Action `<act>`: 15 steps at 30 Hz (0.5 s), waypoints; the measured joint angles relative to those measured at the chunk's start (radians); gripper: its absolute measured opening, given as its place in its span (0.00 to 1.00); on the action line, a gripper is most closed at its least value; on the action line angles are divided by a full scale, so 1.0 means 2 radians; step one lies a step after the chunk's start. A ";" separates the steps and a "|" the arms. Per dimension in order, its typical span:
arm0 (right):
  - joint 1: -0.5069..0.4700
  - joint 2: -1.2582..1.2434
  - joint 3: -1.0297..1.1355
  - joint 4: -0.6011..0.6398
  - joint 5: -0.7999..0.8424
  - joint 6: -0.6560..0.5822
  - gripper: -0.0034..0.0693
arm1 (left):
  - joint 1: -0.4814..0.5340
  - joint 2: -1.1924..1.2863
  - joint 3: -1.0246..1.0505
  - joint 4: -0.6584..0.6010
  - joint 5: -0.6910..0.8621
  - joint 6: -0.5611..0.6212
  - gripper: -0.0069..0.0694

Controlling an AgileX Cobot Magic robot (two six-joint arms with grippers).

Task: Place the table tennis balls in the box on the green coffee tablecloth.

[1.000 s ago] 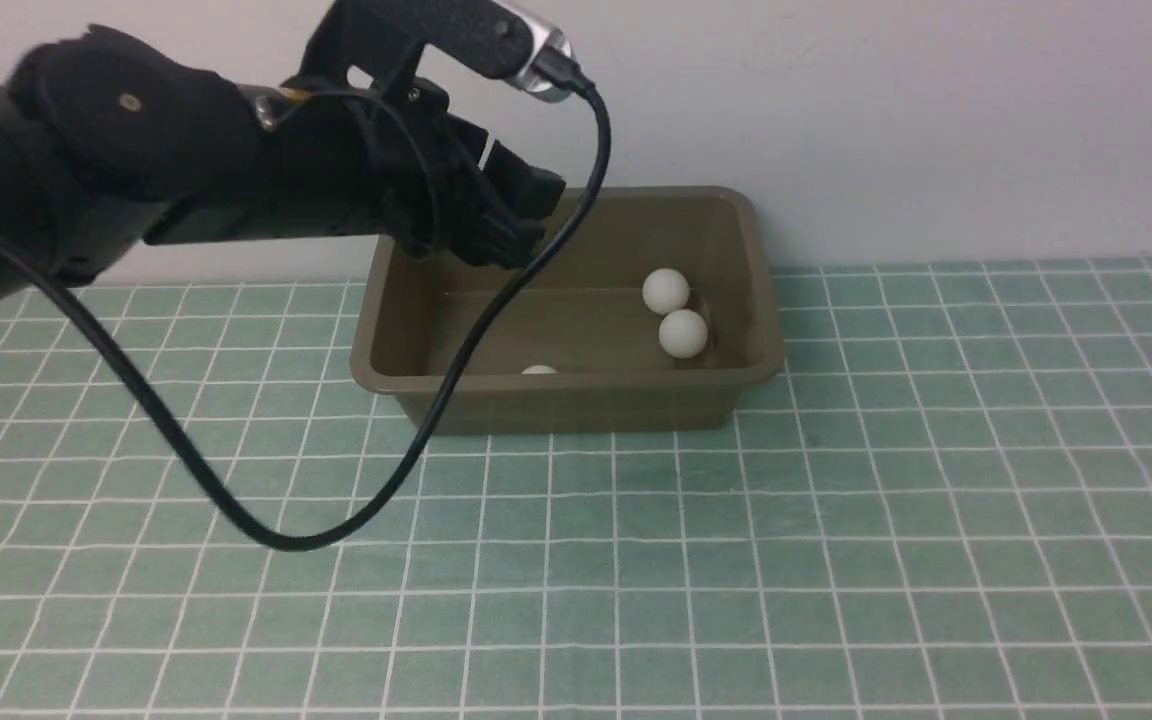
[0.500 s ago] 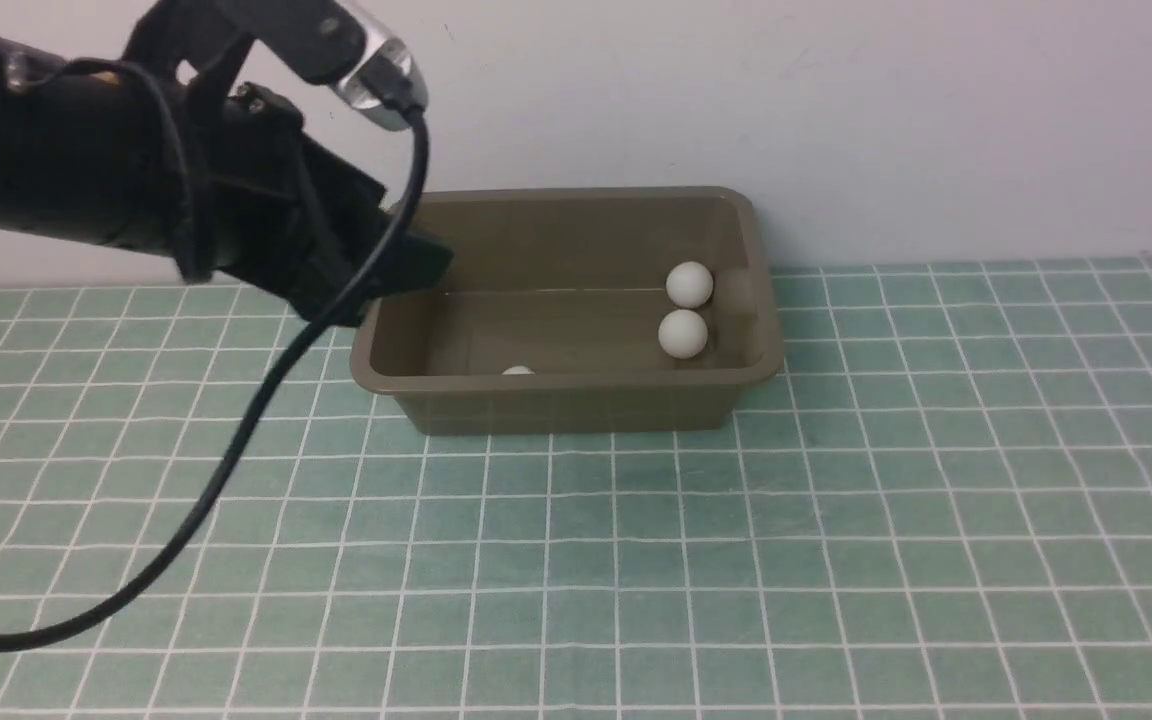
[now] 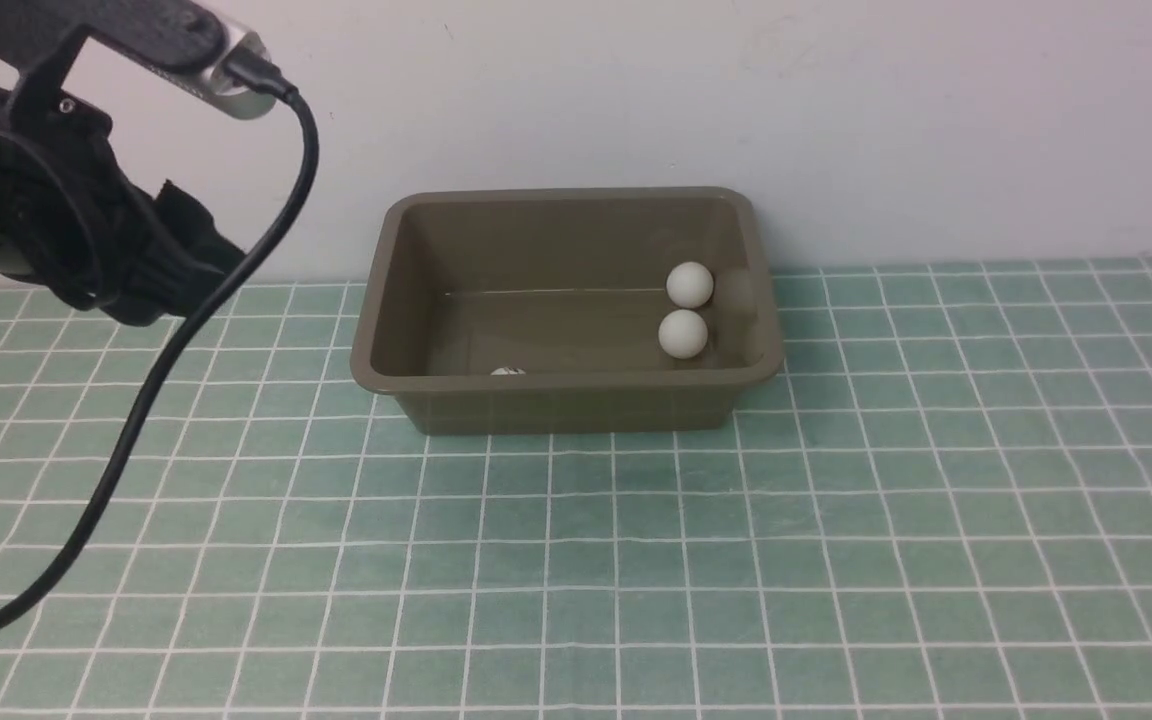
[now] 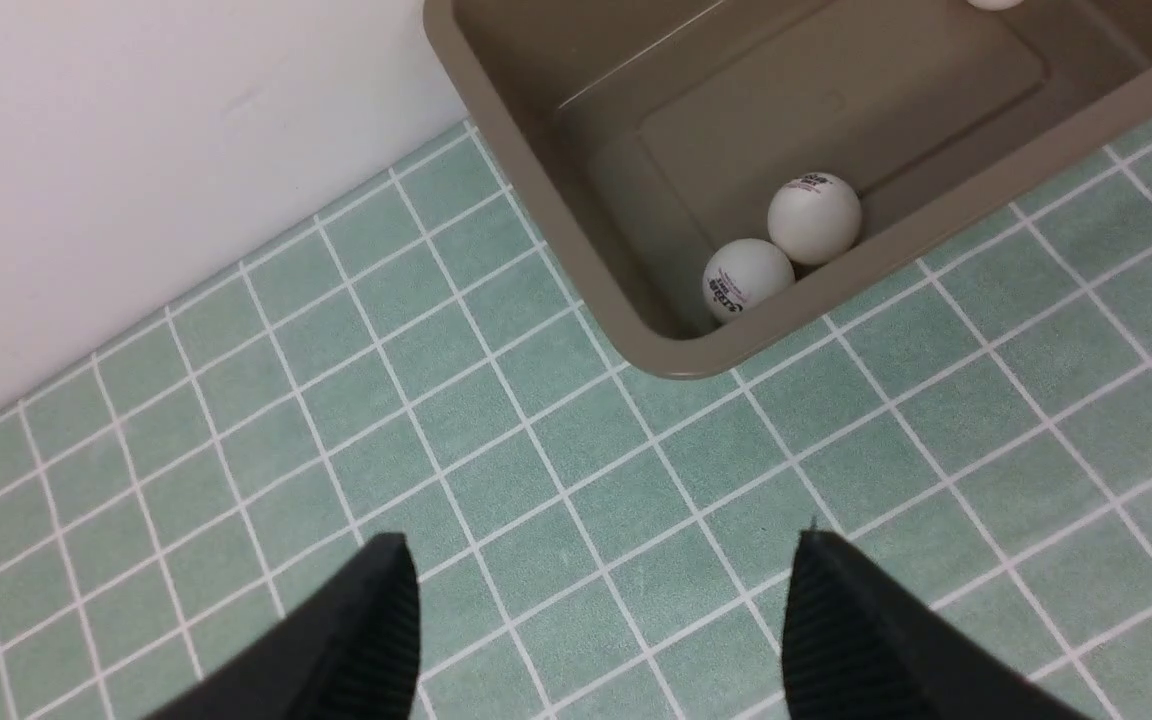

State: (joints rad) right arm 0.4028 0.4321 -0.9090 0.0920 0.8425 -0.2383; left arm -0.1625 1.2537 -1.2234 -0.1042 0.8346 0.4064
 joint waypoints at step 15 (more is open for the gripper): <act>0.000 -0.174 0.336 0.003 -0.285 0.002 0.64 | 0.000 0.000 0.000 -0.010 -0.014 -0.001 0.67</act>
State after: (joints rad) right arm 0.4028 0.0850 -0.2364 0.0988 0.2729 -0.2351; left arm -0.1625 1.2537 -1.2234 -0.1237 0.8067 0.4053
